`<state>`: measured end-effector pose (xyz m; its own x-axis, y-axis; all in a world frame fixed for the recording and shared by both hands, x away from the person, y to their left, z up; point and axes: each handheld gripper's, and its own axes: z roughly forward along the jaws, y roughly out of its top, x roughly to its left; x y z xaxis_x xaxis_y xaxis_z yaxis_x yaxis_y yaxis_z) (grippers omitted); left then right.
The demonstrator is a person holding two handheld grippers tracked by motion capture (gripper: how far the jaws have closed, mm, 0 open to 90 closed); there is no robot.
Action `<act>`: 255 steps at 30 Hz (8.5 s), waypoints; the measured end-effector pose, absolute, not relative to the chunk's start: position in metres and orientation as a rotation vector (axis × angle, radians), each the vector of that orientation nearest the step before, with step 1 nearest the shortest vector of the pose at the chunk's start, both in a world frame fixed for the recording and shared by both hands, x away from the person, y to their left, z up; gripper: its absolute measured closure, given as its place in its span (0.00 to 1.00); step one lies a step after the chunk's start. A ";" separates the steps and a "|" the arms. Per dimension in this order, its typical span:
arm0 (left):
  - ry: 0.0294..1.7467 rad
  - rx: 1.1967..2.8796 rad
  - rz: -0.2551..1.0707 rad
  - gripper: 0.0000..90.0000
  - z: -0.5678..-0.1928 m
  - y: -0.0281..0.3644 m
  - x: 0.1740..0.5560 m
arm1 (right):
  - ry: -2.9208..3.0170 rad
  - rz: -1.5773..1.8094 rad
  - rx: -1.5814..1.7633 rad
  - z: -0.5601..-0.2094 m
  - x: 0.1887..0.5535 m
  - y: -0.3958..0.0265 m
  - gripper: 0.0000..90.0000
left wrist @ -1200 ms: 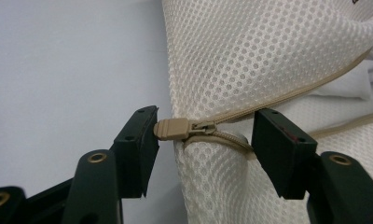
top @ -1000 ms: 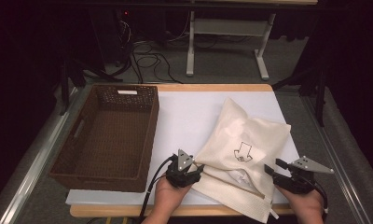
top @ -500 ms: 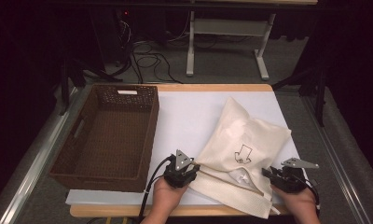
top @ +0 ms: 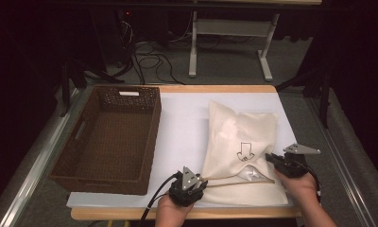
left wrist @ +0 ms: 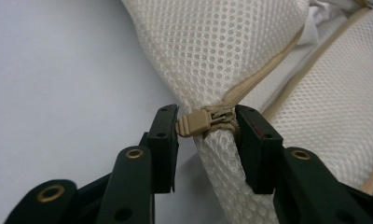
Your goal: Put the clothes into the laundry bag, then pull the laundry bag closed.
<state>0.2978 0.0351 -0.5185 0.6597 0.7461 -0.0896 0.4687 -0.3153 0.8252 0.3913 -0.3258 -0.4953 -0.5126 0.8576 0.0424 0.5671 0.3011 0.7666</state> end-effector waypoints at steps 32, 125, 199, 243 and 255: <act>0.988 1.815 0.498 0.56 -0.502 0.069 0.302 | 2.217 1.290 0.997 -0.473 0.343 -0.283 1.00; 0.938 1.849 0.299 0.91 -0.516 0.038 0.292 | 2.470 1.445 0.786 -0.490 0.315 -0.189 0.79; 0.932 1.782 0.267 0.96 -0.505 0.040 0.291 | 2.472 1.489 0.842 -0.490 0.320 -0.194 0.98; 0.897 1.756 0.211 0.96 -0.506 0.045 0.299 | 2.470 1.503 0.844 -0.490 0.321 -0.196 0.99; 0.907 1.770 0.177 0.88 -0.509 0.045 0.302 | 2.487 1.456 0.812 -0.493 0.320 -0.195 0.98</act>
